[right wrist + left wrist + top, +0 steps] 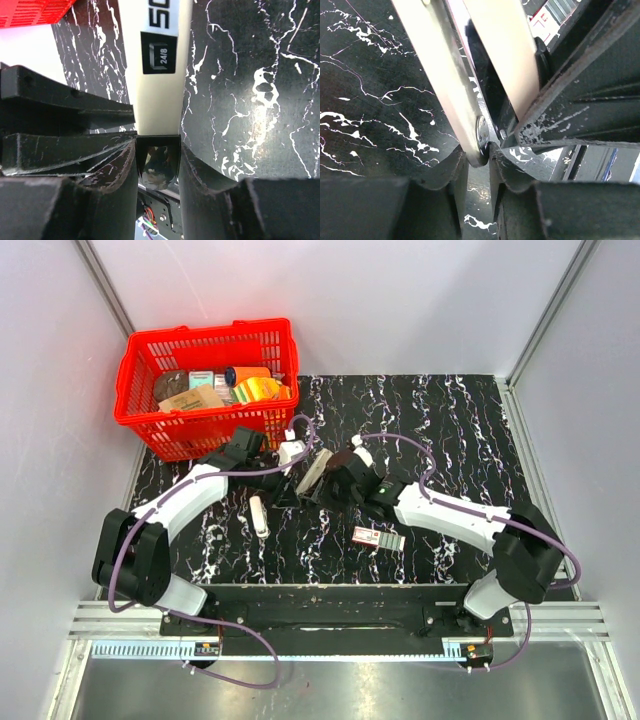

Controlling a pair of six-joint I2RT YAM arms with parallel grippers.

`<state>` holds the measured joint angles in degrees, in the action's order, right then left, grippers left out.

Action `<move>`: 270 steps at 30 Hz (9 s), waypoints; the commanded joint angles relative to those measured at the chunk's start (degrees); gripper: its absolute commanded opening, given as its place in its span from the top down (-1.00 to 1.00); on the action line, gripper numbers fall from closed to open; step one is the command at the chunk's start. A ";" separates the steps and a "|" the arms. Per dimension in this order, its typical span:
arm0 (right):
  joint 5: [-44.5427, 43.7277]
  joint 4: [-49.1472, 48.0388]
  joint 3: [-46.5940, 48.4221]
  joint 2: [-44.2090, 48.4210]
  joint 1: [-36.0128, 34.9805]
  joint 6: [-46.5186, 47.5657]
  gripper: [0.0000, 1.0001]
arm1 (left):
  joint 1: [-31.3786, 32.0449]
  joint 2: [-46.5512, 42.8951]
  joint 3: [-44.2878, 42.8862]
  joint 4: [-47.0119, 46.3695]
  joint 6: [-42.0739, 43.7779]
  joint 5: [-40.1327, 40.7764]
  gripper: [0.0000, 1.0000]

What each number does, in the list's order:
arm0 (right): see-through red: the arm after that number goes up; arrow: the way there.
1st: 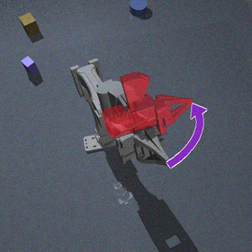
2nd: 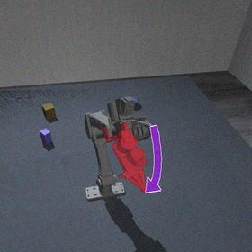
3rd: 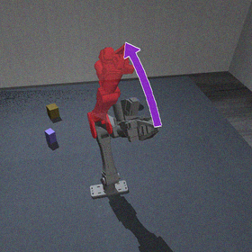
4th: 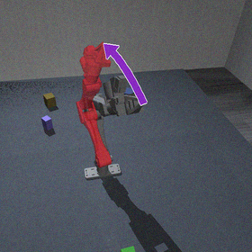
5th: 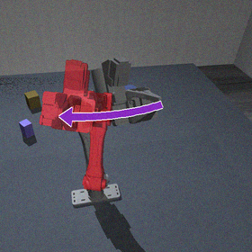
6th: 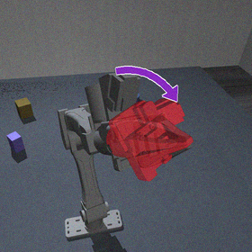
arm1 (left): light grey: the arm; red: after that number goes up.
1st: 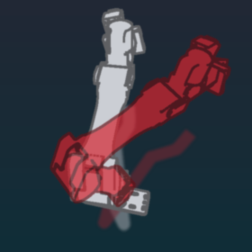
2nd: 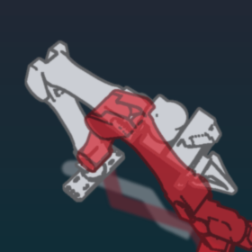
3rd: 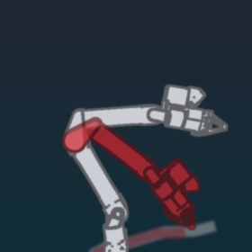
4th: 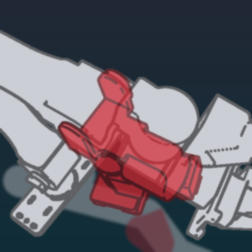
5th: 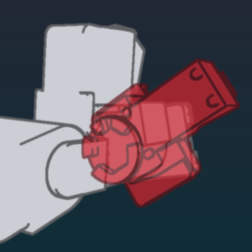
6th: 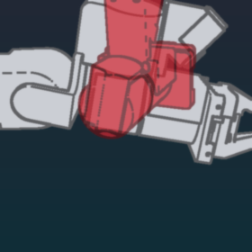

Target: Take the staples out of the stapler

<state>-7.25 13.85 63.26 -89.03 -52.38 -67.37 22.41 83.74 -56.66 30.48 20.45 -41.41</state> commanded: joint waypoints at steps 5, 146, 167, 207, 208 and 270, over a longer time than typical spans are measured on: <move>3.90 -7.78 -3.23 6.50 3.59 4.26 1.00 | 0.61 -1.30 -1.78 -1.56 5.74 4.22 0.86; -10.78 7.16 27.26 -35.42 4.04 58.76 -0.20 | -5.36 -18.53 4.28 -6.31 5.66 40.44 0.48; -30.88 -1.53 11.63 -18.20 4.40 76.49 1.00 | -5.28 -18.00 1.64 -4.46 2.76 37.01 0.47; -36.02 6.80 14.77 -17.76 -12.05 70.90 -0.45 | -5.36 -22.57 4.55 -3.94 6.10 39.39 0.46; -33.73 7.59 15.91 -15.93 -10.65 69.58 -0.46 | -5.36 -22.49 4.54 -4.02 6.01 39.39 0.46; 9.88 -4.79 -5.70 2.99 24.17 41.18 -0.34 | 4.92 37.54 -35.53 4.33 -22.20 17.41 -0.08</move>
<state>0.60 12.43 58.22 -88.33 -28.42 -24.93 27.27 120.44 -90.00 36.16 -0.47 -26.50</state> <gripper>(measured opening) 0.681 0.542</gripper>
